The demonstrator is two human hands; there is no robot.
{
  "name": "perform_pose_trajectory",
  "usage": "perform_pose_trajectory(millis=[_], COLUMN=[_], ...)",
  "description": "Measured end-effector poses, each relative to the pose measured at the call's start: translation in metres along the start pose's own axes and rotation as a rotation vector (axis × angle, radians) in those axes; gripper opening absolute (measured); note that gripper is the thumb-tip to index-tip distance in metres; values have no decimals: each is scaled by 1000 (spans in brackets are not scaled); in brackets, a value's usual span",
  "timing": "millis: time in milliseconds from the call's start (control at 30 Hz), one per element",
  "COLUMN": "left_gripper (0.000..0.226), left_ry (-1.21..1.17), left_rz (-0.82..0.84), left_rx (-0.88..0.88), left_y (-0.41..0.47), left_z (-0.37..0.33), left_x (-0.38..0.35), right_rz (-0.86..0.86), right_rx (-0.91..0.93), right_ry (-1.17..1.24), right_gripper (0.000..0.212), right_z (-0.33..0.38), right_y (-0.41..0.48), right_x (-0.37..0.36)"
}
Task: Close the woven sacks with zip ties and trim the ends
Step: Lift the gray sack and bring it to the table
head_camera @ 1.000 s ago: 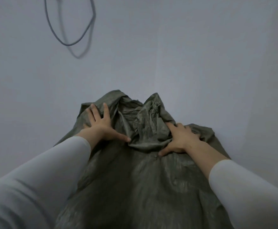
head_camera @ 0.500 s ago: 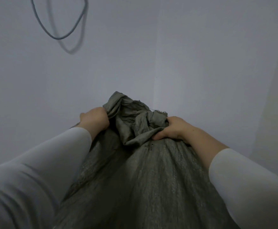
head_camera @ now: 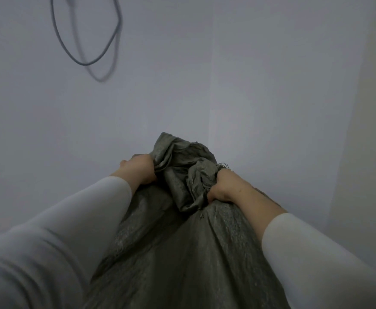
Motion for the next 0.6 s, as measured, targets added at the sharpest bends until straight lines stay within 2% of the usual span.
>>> perform_pose_trajectory(millis=[33, 100, 200, 267, 333, 367, 500, 600], left_gripper=[32, 30, 31, 26, 11, 11, 34, 31], left_ry=[36, 41, -271, -638, -981, -1084, -1307, -1465], left_rz=[-60, -104, -158, -237, -286, -304, -395, -458], left_rx=[38, 157, 235, 278, 428, 496, 509, 581], left_y=[-6, -10, -15, -17, -28, -34, -53, -71], left_z=[0, 5, 6, 7, 15, 18, 19, 20], left_x=[5, 10, 30, 46, 56, 58, 76, 92], right_rz=[-30, -95, -200, -263, -362, -417, -584, -670], right_rx=[-2, 0, 20, 32, 49, 55, 51, 65], right_ry=[17, 46, 132, 239, 443, 559, 946, 1191], right_gripper=[51, 36, 12, 10, 10, 10, 21, 6], right_z=[-1, -4, -8, -9, -10, -10, -6, -1], right_y=[-3, -8, -15, -21, -27, -31, -47, -61], right_x=[0, 2, 7, 9, 15, 21, 42, 56])
Point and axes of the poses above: each hand's wrist, its own y-axis towards the middle knuckle, its own x-axis out of the back of the hand, z = x × y, the point moved 4 cm from there along y, towards the middle knuckle, and after that the axes turned 1 degree about x, right-handed, at the moved point
